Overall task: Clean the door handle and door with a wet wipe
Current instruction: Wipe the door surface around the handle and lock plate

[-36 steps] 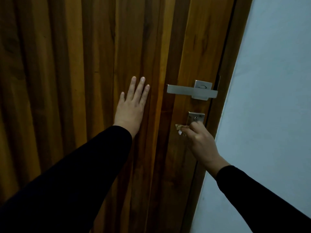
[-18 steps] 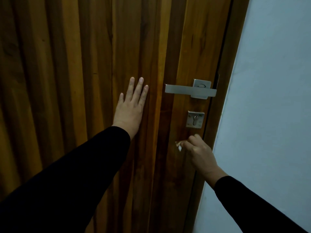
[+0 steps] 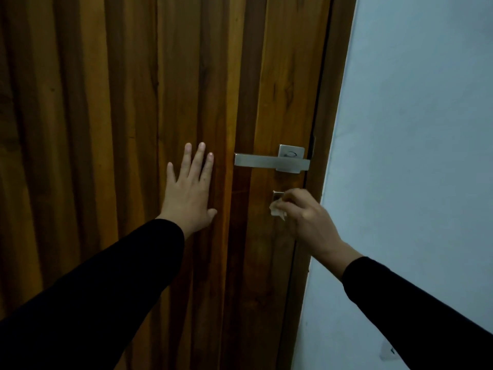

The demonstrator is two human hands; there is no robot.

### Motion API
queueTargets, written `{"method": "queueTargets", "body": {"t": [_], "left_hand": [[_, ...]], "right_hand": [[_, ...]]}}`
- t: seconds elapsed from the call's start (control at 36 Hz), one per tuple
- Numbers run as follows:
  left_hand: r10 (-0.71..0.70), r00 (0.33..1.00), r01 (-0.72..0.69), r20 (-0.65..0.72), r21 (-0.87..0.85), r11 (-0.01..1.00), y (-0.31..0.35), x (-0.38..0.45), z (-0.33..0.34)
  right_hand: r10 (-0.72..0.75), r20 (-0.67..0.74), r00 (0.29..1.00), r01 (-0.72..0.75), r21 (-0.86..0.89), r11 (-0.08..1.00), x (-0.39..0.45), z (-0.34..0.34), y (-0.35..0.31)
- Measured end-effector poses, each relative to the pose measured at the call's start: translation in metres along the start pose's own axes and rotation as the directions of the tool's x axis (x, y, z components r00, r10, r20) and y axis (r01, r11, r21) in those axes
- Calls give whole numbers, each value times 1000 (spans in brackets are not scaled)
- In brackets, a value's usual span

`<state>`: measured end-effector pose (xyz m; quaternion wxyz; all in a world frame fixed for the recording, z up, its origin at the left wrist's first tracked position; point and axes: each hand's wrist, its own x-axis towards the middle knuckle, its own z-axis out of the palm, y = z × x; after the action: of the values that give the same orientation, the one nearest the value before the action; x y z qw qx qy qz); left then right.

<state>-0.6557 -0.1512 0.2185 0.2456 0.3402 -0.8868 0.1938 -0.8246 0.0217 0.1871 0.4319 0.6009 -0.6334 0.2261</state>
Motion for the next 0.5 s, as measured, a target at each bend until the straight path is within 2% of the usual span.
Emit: {"method": "queueTargets", "body": {"t": [0.08, 0.17, 0.31, 0.5], "left_hand": [[-36, 998, 33, -51, -66, 997, 7, -2, 3], [-12, 996, 0, -93, -127, 992, 17, -5, 5], [14, 999, -17, -34, -92, 996, 31, -1, 11], [11, 1000, -12, -15, -73, 997, 33, 1, 16]], "right_hand": [[-17, -61, 998, 16, -17, 1000, 10, -6, 0], [-62, -83, 995, 58, -49, 997, 18, -1, 0], [-129, -24, 991, 125, -136, 983, 23, 13, 5], [-233, -50, 971, 214, -244, 946, 30, 20, 24]]}}
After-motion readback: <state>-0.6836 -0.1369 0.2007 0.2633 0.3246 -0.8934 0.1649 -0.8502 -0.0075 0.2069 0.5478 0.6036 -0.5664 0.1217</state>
